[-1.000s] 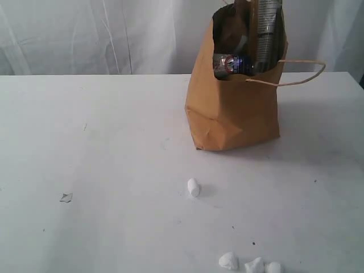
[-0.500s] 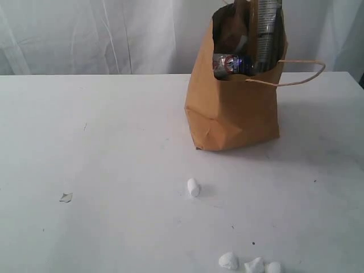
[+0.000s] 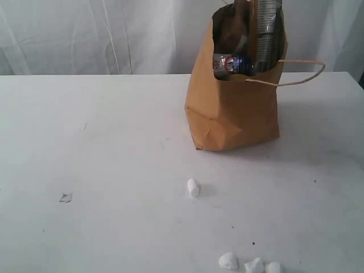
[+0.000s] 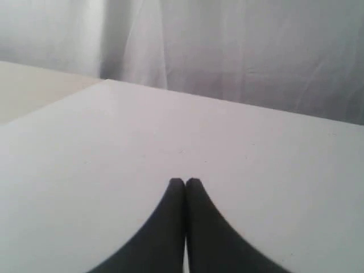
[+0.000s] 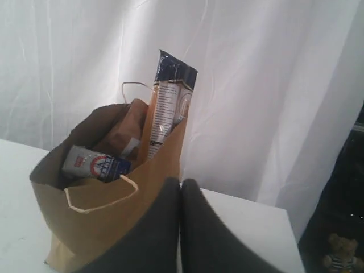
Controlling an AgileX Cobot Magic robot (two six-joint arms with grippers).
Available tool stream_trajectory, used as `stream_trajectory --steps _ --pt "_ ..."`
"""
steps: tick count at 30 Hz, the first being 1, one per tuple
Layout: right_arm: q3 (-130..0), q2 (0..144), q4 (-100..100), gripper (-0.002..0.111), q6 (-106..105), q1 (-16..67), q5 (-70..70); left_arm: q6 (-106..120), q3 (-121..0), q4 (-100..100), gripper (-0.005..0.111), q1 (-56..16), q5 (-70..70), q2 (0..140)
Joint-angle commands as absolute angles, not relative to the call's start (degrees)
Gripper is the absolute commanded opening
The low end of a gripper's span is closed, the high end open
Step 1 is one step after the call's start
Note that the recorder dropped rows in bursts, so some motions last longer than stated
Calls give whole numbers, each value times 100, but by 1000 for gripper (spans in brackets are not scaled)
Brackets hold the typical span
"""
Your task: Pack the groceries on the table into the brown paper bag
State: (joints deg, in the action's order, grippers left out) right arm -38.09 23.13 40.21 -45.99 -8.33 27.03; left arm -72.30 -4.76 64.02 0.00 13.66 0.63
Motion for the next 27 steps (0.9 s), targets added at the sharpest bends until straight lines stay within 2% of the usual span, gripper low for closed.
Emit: stream_trajectory --steps 1,8,12,19,25,27 --pt "-3430 2216 3597 0 -4650 -765 2627 -7245 -449 6396 0 -11 1612 66" --pt "-2488 2580 3608 0 -4635 -455 1947 -7196 -449 6396 0 -11 1459 66" --pt "-2461 2603 3633 0 -4800 -310 1947 -7196 -449 6396 0 -11 1459 66" --pt "-2461 2603 3622 0 -6341 -223 1796 -7196 -449 6396 0 -11 1459 66" --pt "-2461 2579 3517 0 -6413 -223 1456 -7196 -449 6396 0 -11 1459 66" --pt "-2461 2544 2486 0 -5758 -223 1487 -7196 -449 6396 0 -11 1459 66"
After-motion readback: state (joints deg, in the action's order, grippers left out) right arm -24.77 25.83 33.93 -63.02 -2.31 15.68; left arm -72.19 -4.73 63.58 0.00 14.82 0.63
